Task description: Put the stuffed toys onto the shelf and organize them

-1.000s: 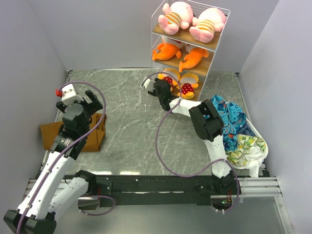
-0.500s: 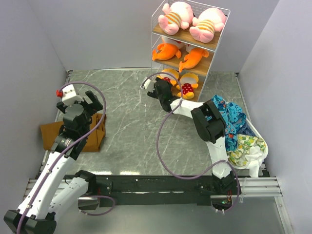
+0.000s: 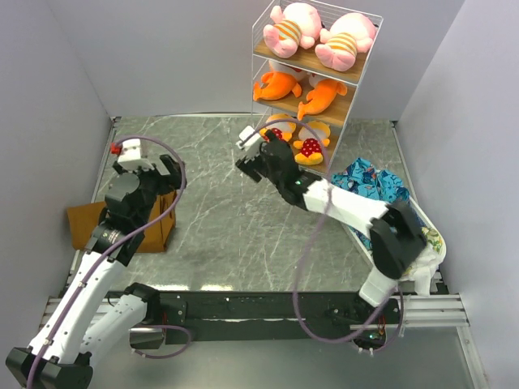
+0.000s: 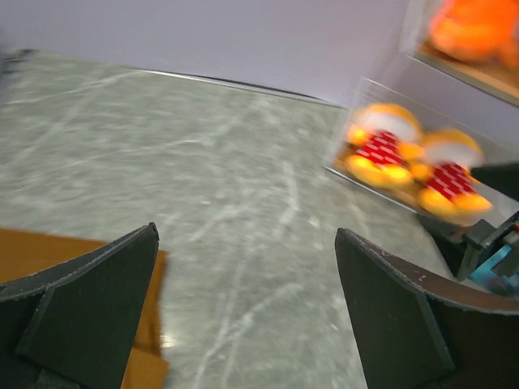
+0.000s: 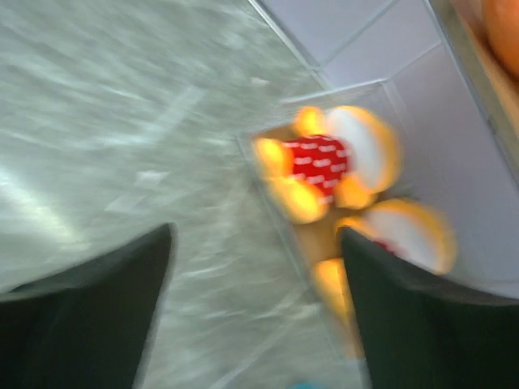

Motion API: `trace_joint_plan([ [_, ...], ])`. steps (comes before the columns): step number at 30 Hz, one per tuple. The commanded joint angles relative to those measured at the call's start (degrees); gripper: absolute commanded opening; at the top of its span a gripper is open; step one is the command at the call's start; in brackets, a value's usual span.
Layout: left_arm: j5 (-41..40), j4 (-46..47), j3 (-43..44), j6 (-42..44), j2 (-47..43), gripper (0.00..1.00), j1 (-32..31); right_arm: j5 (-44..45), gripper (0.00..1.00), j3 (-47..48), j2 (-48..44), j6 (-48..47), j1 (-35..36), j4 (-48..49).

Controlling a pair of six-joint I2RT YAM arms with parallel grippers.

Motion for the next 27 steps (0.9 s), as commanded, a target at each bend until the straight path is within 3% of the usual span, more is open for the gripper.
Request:
trace_joint_plan([
  [1, 15.63, 4.81, 0.90, 2.06, -1.23, 0.96, -1.29, -5.46, 1.00, -4.30, -15.35, 24.38, 2.51, -8.38],
  [6, 39.33, 5.17, 0.64, 2.86, -1.76, 0.96, -1.38, -11.78, 1.00, -15.10, -34.65, 43.36, 3.74, -10.78],
  [7, 40.86, 5.08, 0.72, 2.42, -1.76, 0.96, -1.38, -12.49, 1.00, -16.26, -37.32, 44.44, 3.74, -10.78],
  [13, 43.68, 4.20, 0.55, -2.15, -4.47, 0.96, -1.38, -6.19, 1.00, -17.77, -51.22, 52.35, 3.74, -18.93],
  [18, 45.97, 5.78, 0.28, -5.49, -8.43, 0.96, -1.38, -8.10, 1.00, -18.55, -57.89, 56.22, 3.74, -22.47],
  [27, 46.68, 4.55, 0.99, -7.87, -10.55, 0.96, -1.38, -5.12, 1.00, -19.08, -62.04, 58.43, 3.74, -24.32],
])
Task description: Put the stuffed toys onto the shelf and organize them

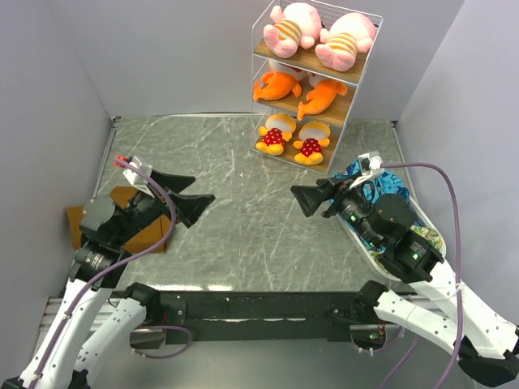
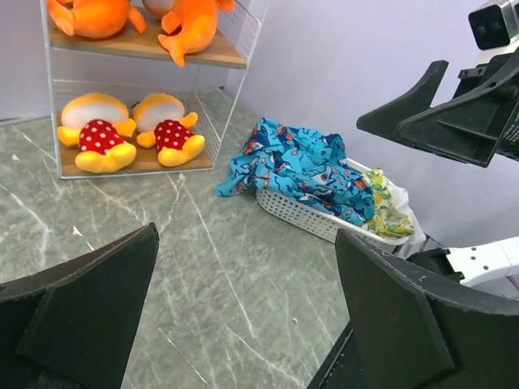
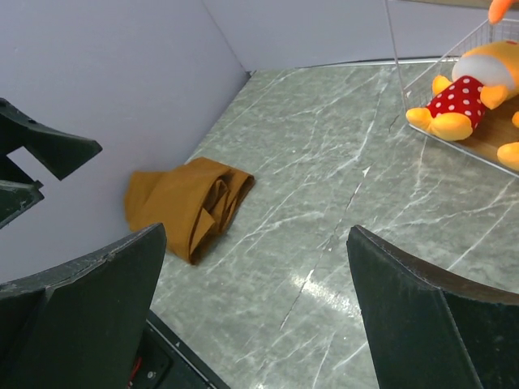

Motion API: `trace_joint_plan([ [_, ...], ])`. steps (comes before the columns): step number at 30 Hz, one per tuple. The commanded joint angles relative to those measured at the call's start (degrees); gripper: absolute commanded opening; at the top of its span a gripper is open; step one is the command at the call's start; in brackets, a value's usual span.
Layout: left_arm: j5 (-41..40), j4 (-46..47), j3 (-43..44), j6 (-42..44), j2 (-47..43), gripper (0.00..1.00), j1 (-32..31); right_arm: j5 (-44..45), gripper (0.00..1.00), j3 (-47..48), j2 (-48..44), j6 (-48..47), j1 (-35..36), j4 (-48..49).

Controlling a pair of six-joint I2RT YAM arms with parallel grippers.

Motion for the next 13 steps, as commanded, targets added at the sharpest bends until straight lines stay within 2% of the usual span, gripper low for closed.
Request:
trace_joint_plan([
  [1, 1.26, 1.10, 1.07, -1.70, -0.38, 0.96, -0.05, 1.33, 1.00, -0.50, -1.32, 2.02, -0.02, -0.39],
  [13, -0.32, -0.75, 1.16, -1.70, -1.88, 0.96, -0.05, 2.82, 1.00, -0.33, -2.55, 2.63, -0.02, 0.22],
])
